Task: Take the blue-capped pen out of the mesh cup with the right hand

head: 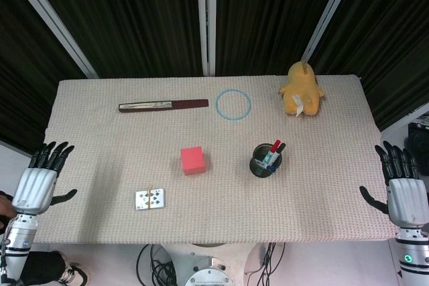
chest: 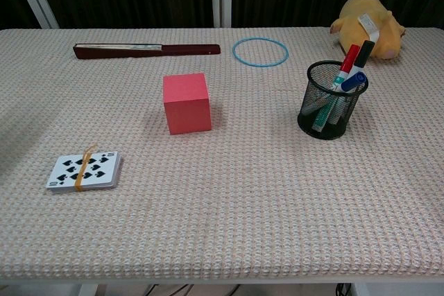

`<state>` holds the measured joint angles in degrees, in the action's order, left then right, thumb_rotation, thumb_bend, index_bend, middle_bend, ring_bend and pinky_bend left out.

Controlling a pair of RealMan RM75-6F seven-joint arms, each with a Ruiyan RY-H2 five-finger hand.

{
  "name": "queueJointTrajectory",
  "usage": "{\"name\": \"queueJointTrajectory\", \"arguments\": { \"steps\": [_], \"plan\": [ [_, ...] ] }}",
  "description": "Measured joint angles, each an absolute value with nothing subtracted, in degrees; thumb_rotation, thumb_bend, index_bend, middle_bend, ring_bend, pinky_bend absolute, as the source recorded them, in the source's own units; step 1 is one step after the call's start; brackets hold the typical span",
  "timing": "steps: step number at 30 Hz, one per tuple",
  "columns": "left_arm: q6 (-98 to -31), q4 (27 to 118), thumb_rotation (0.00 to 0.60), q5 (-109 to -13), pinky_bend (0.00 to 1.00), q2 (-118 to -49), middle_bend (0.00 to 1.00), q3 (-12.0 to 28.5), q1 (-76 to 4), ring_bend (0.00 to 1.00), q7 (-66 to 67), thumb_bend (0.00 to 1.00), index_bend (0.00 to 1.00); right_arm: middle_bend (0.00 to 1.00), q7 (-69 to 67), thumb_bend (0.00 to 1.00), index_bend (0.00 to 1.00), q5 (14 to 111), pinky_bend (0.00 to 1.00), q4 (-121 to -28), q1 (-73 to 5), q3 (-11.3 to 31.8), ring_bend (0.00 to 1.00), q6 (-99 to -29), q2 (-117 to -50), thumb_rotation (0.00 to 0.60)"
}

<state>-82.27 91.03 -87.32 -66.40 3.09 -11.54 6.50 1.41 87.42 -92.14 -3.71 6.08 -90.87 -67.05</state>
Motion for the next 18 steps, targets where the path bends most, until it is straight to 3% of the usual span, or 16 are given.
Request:
{"name": "queueJointTrajectory", "arguments": {
  "steps": [14,18],
  "plan": [
    [-81.8,90.5,0.6,-86.9,0.06,-67.2,0.05,3.1,-11.7,0.0,6.8,0.03,0.1,0.0,2.6,0.16,0.0,90.0,0.0,-93.2,-5.4,6.2,0.0,-89.9,-67.0,0.6],
    [-81.6,90.3,0.6,-86.8,0.06,-67.2,0.05,3.1,-11.8,0.0,6.4,0.03,0.1,0.0,5.4,0.16,0.04,91.5,0.0,-94.9,-7.2,6.5,0.0,-88.4,-67.1,0.6]
  ]
}}
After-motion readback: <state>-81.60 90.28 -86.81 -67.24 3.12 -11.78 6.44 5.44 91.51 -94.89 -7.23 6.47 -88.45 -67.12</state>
